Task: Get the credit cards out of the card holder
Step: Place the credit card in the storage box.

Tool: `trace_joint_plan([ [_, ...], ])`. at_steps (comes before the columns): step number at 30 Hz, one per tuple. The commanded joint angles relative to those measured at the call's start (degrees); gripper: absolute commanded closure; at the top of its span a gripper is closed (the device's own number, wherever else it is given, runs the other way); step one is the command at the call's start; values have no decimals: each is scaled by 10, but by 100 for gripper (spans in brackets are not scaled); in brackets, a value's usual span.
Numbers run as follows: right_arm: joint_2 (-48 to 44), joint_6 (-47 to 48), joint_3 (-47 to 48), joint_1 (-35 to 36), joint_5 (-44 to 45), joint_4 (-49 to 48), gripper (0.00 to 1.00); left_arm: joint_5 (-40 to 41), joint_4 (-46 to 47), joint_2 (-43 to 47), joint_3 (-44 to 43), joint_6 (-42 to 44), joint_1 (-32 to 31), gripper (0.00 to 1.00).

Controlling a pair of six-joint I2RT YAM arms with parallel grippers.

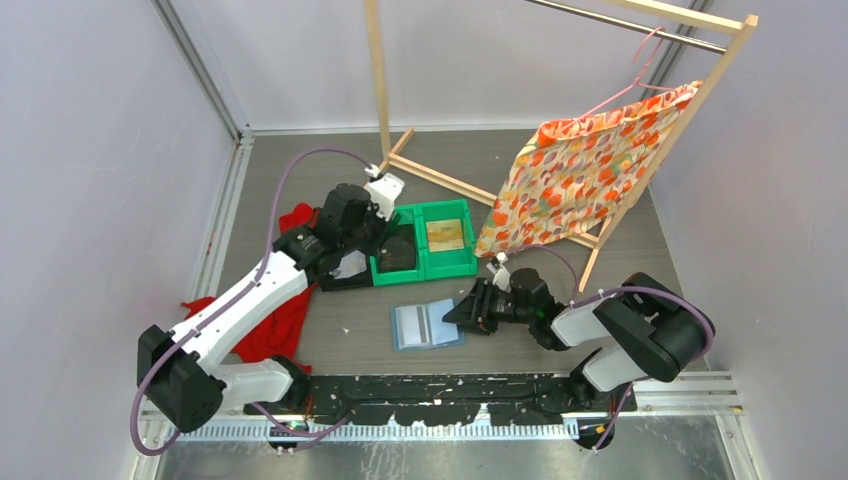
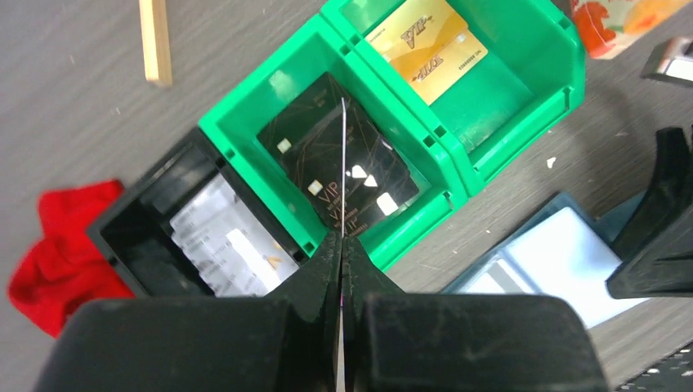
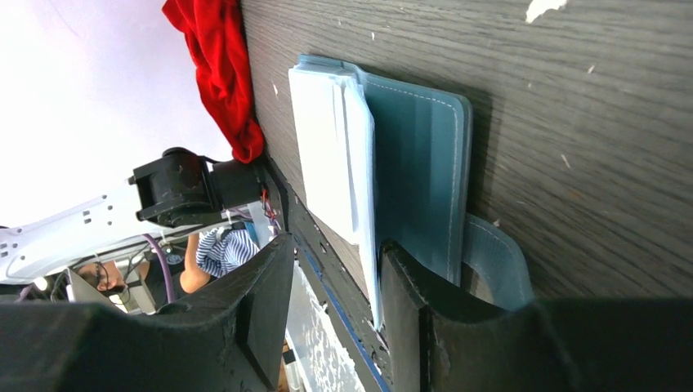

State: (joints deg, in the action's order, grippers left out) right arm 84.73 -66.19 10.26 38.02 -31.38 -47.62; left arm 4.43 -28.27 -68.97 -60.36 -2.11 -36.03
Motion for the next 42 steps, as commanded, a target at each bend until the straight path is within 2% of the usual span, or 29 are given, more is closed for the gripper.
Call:
trace_joint_plan([
  [1, -15, 22, 6, -3, 4, 27, 52, 15, 81, 13, 11, 133, -19, 99],
  [10, -20, 15, -6, -3, 5, 12, 52, 63, 123, -16, 46, 282, -26, 100],
  [16, -22, 16, -9, -3, 4, 12, 52, 47, 211, -21, 121, 367, -34, 99],
  [27, -21, 15, -11, -4, 4, 7, 52, -2, 244, -43, 148, 438, -40, 100],
  [42, -20, 14, -23, -7, 6, -5, 52, 0, 259, -116, 159, 498, -40, 100],
])
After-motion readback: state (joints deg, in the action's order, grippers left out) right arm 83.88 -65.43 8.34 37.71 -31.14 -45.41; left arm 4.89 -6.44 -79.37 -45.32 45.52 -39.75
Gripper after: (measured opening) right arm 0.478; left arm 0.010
